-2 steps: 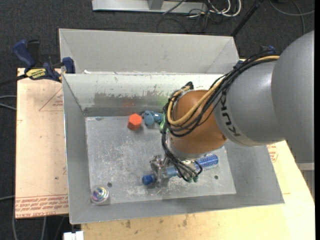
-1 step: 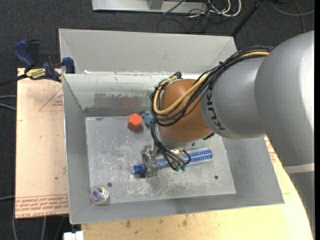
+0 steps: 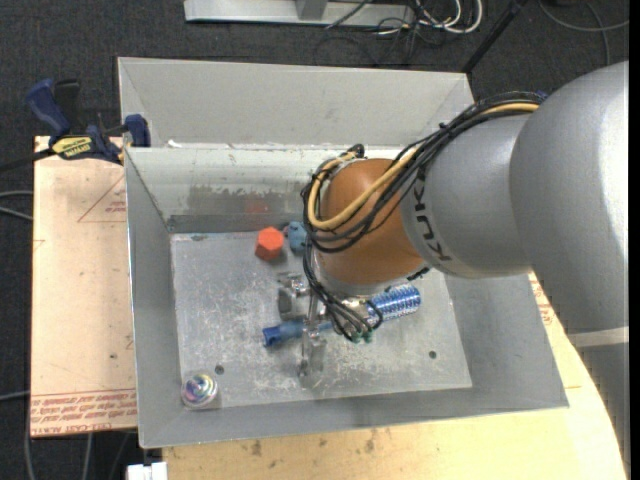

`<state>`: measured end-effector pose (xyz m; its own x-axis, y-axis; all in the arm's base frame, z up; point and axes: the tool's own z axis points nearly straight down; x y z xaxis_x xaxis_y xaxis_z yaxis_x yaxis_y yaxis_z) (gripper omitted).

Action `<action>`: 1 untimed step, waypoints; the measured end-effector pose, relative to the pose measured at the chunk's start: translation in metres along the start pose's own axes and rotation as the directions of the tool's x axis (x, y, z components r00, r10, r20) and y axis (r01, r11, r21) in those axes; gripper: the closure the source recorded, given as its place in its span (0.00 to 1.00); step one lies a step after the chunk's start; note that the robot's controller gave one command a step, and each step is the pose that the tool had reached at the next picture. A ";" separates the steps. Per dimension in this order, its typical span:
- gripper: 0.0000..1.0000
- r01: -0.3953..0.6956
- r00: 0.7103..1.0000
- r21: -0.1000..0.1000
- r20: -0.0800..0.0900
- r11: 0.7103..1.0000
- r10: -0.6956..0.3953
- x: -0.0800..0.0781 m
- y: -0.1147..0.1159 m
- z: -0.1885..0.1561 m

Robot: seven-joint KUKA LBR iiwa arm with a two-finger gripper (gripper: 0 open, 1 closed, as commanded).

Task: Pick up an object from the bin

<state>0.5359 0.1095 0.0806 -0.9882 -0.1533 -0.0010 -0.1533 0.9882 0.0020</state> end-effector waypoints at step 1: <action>0.00 0.004 1.000 0.000 -0.001 1.000 -0.004 0.000 -0.010 0.011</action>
Offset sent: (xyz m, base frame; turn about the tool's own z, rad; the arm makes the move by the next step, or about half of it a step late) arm 0.0011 -0.0108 -0.0106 -0.0053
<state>0.5370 0.0992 0.0692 -0.9876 -0.1568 0.0002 -0.1568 0.9876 0.0015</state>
